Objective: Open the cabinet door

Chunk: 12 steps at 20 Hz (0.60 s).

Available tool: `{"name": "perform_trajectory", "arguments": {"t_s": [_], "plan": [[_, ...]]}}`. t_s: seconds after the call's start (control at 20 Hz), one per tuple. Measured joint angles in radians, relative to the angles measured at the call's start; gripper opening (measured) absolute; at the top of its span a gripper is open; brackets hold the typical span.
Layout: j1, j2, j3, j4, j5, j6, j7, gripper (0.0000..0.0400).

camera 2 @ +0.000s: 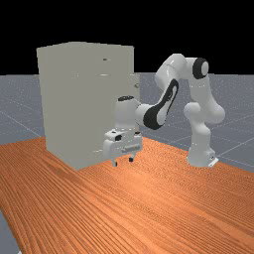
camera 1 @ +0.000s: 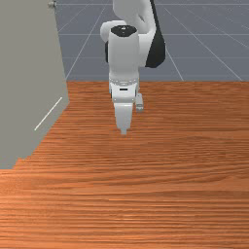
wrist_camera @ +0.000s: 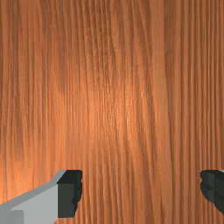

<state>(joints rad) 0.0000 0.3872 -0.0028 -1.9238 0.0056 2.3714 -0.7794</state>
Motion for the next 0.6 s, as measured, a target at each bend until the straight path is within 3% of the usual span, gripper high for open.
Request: {"name": "perform_trajectory", "arguments": {"t_s": [0.05, 0.1, 0.15, 0.25, 0.3, 0.35, 0.4, 0.5, 0.6], "plan": [[0.004, -0.001, -0.01, -0.005, -0.017, -0.012, 0.008, 0.0249], [0.002, 0.001, -0.019, -0.01, -0.027, -0.02, 0.012, 0.0158], [0.001, 0.002, -0.028, -0.012, -0.03, -0.032, 0.034, 0.0253], [0.0, 0.001, -0.037, -0.013, -0.032, -0.043, 0.054, 0.0346], [0.027, -0.056, -0.069, -0.027, -0.037, -0.167, 0.28, 0.0212], [0.048, -0.105, -0.094, -0.002, -0.026, -0.274, 0.499, 0.013], [0.063, -0.133, -0.117, 0.027, -0.006, -0.352, 0.715, 0.008], [0.084, -0.139, -0.159, 0.075, 0.055, -0.461, 1.136, 0.003], [0.085, -0.13, -0.181, 0.095, 0.106, -0.511, 1.352, 0.0011]]}}
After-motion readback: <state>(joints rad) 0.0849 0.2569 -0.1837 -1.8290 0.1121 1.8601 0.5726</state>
